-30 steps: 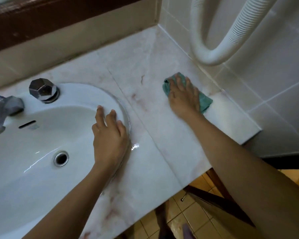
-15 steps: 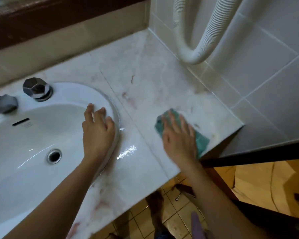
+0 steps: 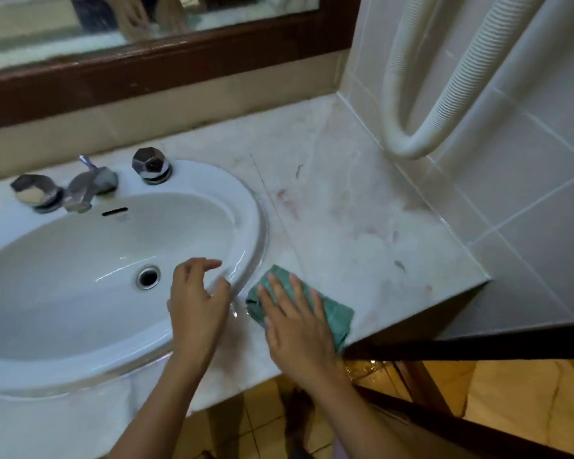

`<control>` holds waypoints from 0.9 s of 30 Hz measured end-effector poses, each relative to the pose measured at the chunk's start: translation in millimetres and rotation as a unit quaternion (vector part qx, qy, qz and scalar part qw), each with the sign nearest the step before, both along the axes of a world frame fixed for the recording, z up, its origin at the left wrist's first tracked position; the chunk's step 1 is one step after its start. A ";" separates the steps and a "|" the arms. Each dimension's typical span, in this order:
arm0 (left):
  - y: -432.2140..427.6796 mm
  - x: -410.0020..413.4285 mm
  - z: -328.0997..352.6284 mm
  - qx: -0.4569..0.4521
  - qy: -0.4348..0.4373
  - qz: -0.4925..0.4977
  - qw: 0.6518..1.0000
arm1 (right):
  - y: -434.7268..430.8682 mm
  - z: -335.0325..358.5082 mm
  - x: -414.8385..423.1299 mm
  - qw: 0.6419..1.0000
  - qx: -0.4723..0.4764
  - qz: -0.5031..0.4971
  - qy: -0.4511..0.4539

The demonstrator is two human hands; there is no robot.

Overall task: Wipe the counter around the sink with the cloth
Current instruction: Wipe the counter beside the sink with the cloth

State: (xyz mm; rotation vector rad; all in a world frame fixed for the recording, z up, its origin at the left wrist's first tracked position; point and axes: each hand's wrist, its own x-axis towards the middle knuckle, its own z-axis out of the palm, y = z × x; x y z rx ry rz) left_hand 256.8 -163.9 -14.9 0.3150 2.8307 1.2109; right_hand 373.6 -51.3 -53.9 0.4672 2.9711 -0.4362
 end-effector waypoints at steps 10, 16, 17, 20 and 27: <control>-50.5 30.3 -22.0 -0.161 0.040 -0.069 0.984 | 173.2 -0.7 31.5 0.941 0.042 -0.335 -0.026; -48.3 32.9 -23.4 -0.157 0.044 -0.051 0.985 | 151.6 8.4 -38.8 0.945 0.009 -0.327 -0.013; -48.2 32.1 -23.1 -0.157 0.040 -0.048 0.986 | 131.9 6.5 -39.5 0.962 0.007 -0.272 -0.004; -43.9 32.1 -18.2 -0.152 0.018 -0.022 0.988 | 80.2 2.7 -9.4 0.990 0.014 -0.139 0.000; 18.9 31.1 -1.6 -0.148 0.011 -0.028 0.989 | 157.2 -6.7 56.1 0.947 0.047 -0.316 0.008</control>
